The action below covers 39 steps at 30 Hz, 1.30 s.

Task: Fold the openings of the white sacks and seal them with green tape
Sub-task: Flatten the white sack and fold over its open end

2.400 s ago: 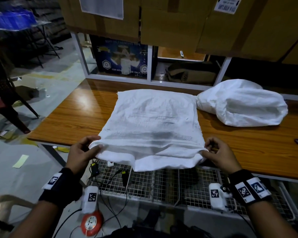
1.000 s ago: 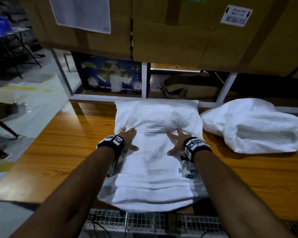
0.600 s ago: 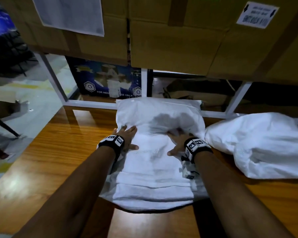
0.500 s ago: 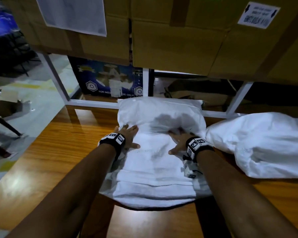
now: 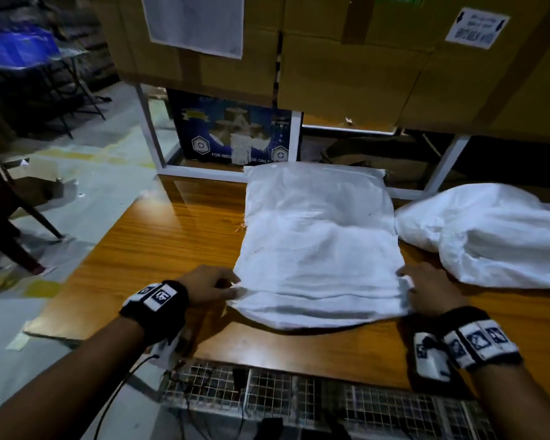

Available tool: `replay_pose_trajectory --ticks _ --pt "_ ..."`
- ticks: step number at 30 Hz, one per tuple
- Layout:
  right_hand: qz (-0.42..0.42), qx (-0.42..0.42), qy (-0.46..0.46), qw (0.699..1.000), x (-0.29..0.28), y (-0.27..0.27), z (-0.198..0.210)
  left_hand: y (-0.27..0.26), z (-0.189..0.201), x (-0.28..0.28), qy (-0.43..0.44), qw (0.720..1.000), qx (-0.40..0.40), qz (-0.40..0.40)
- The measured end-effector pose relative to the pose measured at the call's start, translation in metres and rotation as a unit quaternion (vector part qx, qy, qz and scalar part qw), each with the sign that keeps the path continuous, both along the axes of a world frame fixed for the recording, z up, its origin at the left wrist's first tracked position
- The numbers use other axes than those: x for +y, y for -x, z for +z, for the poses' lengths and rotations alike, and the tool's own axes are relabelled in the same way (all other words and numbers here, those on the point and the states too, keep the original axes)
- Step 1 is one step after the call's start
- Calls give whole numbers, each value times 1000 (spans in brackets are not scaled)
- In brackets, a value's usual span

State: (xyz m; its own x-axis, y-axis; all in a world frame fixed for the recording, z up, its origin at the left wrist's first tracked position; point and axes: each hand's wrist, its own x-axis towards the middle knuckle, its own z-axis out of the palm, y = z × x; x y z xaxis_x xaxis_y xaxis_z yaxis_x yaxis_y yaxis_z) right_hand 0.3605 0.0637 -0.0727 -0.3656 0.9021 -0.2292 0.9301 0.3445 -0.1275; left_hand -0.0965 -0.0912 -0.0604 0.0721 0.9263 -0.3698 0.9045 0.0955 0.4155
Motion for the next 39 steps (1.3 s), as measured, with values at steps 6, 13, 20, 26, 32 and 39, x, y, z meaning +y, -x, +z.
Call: replay_pose_trajectory --ticks 6,13,20,26,32,39 --pt "-58 122 12 991 -20 -28 -11 -15 -25 -18 -87 992 -22 93" --pt "-70 123 -95 985 -37 -9 -12 -30 -22 -30 -203 942 -75 255" --pt "-119 247 -68 959 -30 -21 -7 -19 -13 -44 -101 902 -337 251" --pt "-73 310 173 932 -37 -44 1 -24 -13 -56 -116 901 -331 255" --pt "-33 261 5 965 -38 -50 9 -43 -17 -58 -275 895 -139 323" --pt "-45 429 -27 902 -38 -47 7 -66 -10 -57 -333 865 -100 363"
